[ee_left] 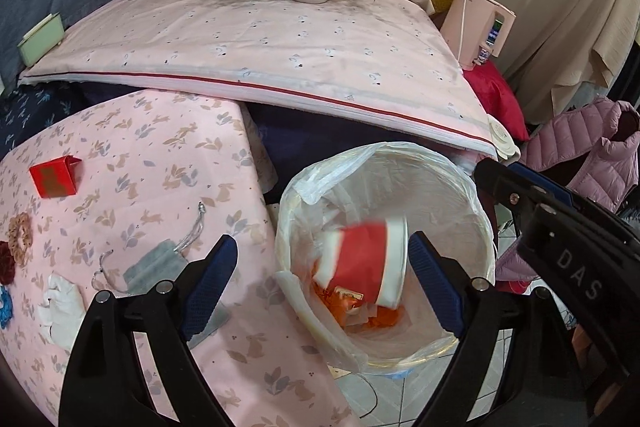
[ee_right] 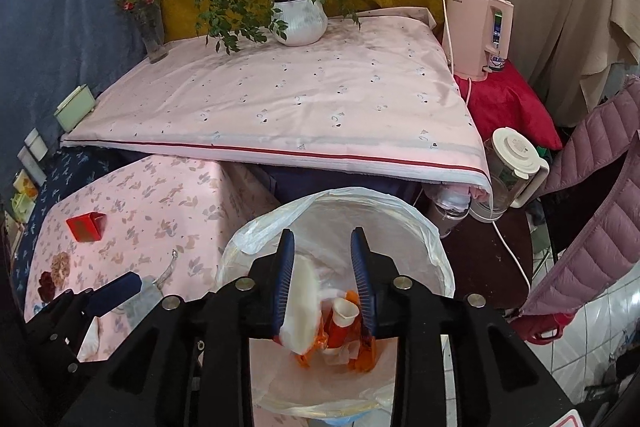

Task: Collect trash
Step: 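Open the left tool over the bin while the right tool drops the orange bag in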

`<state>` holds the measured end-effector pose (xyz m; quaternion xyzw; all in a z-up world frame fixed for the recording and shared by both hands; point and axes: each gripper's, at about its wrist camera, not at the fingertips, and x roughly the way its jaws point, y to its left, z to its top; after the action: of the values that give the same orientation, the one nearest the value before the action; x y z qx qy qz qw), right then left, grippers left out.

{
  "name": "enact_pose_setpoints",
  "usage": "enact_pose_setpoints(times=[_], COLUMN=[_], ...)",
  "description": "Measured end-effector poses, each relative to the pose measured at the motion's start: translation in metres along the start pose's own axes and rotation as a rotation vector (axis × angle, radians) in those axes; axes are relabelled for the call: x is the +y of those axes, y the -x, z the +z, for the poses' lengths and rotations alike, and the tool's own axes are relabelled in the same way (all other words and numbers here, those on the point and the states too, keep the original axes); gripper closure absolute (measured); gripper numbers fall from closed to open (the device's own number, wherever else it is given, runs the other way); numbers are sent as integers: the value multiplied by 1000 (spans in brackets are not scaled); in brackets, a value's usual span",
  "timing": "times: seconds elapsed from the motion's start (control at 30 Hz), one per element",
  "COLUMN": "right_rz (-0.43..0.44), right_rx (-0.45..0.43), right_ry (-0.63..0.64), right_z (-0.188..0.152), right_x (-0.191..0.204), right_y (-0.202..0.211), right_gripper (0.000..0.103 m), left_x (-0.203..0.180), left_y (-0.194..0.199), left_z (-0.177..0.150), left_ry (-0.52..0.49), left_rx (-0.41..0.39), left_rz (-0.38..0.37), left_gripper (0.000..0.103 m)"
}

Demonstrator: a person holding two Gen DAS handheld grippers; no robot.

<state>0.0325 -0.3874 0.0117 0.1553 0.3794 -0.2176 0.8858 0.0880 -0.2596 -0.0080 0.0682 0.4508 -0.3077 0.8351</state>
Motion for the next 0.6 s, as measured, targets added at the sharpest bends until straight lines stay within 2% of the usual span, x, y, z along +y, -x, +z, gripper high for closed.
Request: enact_pose_setpoints(times=[0.13, 0.5, 0.6], right_rz=[11, 29, 38], right_rx=[-10, -17, -17], right_ry=[3, 34, 44], right_z=[1, -1, -4], right_x=[8, 31, 40], right_y=[5, 15, 16], right_gripper=[68, 67, 61], left_x=[5, 28, 40], left_y=[3, 17, 21], left_z=[-1, -5, -8], left_ry=[2, 43, 66], left_rx=[-7, -22, -25], left_rz=[8, 27, 43], left_gripper=[20, 20, 20])
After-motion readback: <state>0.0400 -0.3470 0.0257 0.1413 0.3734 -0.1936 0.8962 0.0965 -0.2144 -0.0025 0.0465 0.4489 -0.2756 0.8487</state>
